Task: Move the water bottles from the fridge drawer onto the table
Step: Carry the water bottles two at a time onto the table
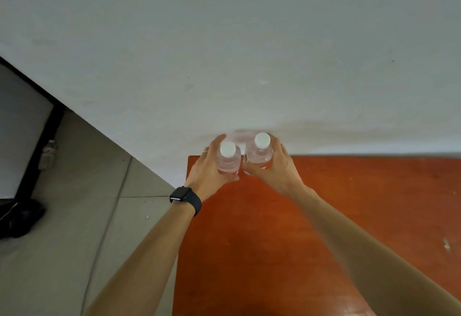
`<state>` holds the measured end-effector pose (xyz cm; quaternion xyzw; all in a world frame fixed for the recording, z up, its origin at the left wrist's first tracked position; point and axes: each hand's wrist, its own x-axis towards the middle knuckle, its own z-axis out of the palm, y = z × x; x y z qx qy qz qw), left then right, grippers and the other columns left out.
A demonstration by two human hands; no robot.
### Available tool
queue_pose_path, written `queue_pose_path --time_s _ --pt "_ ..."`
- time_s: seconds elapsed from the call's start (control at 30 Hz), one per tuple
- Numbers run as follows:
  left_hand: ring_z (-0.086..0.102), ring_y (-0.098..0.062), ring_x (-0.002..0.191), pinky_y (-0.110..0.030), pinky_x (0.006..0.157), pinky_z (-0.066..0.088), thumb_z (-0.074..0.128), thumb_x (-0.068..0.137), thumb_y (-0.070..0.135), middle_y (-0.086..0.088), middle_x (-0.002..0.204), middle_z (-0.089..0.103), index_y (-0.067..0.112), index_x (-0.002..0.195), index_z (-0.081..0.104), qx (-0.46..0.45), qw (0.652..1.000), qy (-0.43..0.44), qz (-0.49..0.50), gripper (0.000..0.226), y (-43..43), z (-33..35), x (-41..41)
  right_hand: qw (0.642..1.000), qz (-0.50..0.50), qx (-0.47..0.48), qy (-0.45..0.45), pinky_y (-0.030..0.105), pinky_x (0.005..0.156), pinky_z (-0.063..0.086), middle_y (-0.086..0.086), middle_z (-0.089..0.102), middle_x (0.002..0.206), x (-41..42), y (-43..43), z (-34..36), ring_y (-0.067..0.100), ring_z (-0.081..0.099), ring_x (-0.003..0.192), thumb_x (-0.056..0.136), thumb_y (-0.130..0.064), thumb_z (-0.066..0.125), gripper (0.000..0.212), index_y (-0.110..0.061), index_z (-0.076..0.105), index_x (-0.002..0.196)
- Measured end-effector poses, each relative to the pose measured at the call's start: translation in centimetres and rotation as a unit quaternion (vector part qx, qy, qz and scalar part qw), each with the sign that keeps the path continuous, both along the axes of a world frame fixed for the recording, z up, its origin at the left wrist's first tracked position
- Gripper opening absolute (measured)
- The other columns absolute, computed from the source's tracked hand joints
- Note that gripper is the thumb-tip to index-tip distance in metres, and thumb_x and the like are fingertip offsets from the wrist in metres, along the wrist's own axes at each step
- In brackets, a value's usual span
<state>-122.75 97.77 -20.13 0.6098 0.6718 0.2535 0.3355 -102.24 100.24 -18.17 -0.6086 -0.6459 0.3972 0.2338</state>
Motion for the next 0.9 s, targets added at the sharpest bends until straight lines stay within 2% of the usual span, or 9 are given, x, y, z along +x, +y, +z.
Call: queue_pose_path --time_s 0.07,0.13,0.2,0.27,0.37,0.5,0.6,0.9 --pt "0.063 -0.019 0.117 -0.031 0.091 0.052 0.086 0.074 0.043 0.000 0.136 0.061 0.036 0.149 0.025 -0.022 1.000 -0.010 -0.004 0.097 -0.4 -0.9 -0.5 0.999 0.023 -0.037 -0.007 0.028 0.092 0.048 -0.006 0.055 0.137 0.6 -0.1 -0.6 0.015 0.059 0.118 0.075 -0.049 0.084 0.092 -0.035 0.027 0.146" --pt "0.067 -0.017 0.109 -0.035 0.091 0.056 0.082 0.078 0.046 0.000 0.132 0.064 0.032 0.146 0.032 -0.025 1.000 0.006 -0.003 0.086 -0.4 -1.6 -0.6 0.997 0.036 -0.070 -0.010 0.019 0.085 0.048 -0.005 0.060 0.134 0.7 -0.2 -1.0 0.012 0.065 0.108 0.078 -0.046 0.083 0.092 -0.033 0.024 0.148" --pt "0.069 -0.018 0.106 -0.040 0.089 0.058 0.081 0.079 0.047 0.000 0.133 0.063 0.031 0.143 0.035 -0.021 1.000 0.014 0.002 0.081 -0.1 -1.9 -0.5 0.997 0.024 -0.068 -0.014 0.015 0.076 0.046 -0.004 0.064 0.129 0.5 0.0 -1.3 0.010 0.066 0.097 0.079 -0.046 0.082 0.088 -0.031 0.027 0.146" --pt "0.068 -0.021 0.108 -0.041 0.089 0.058 0.081 0.080 0.045 -0.002 0.134 0.062 0.029 0.142 0.034 -0.018 1.000 0.020 -0.002 0.080 0.2 -2.0 -0.3 0.998 0.016 -0.055 -0.018 0.016 0.071 0.046 -0.002 0.066 0.126 0.2 0.1 -1.4 0.011 0.065 0.092 0.081 -0.043 0.081 0.084 -0.029 0.029 0.145" --pt "0.067 -0.023 0.110 -0.042 0.089 0.058 0.081 0.080 0.043 -0.004 0.134 0.061 0.026 0.142 0.035 -0.013 1.000 0.018 0.020 0.079 0.5 -2.1 0.0 0.999 0.008 -0.045 -0.006 0.021 0.075 0.047 -0.003 0.066 0.125 -0.2 0.1 -1.7 0.012 0.065 0.095 0.083 -0.039 0.080 0.083 -0.027 0.029 0.147" --pt "0.067 -0.022 0.108 -0.041 0.086 0.059 0.080 0.081 0.042 -0.003 0.133 0.061 0.027 0.142 0.034 0.002 0.999 0.020 0.037 0.078 0.6 -2.4 0.5 0.999 -0.011 -0.041 0.000 0.019 0.070 0.045 -0.010 0.063 0.114 -0.8 0.0 -1.9 0.013 0.064 0.092 0.082 -0.043 0.080 0.085 -0.028 0.028 0.148" --pt "0.067 -0.022 0.106 -0.038 0.086 0.058 0.079 0.083 0.039 -0.003 0.132 0.063 0.027 0.144 0.032 -0.007 0.999 0.021 0.030 0.078 0.8 -2.5 0.4 0.999 -0.011 -0.044 -0.001 0.027 0.077 0.049 -0.004 0.067 0.122 -0.8 0.0 -2.2 0.018 0.068 0.098 0.082 -0.047 0.079 0.085 -0.032 0.026 0.148" --pt "0.065 -0.024 0.114 -0.046 0.092 0.058 0.081 0.080 0.046 -0.002 0.135 0.061 0.034 0.144 0.029 -0.025 0.999 0.007 0.034 0.083 1.4 -2.2 0.2 0.999 0.007 -0.052 -0.009 0.033 0.083 0.056 0.000 0.064 0.130 -0.7 0.0 -1.8 0.021 0.068 0.102 0.085 -0.045 0.076 0.087 -0.033 0.020 0.150"
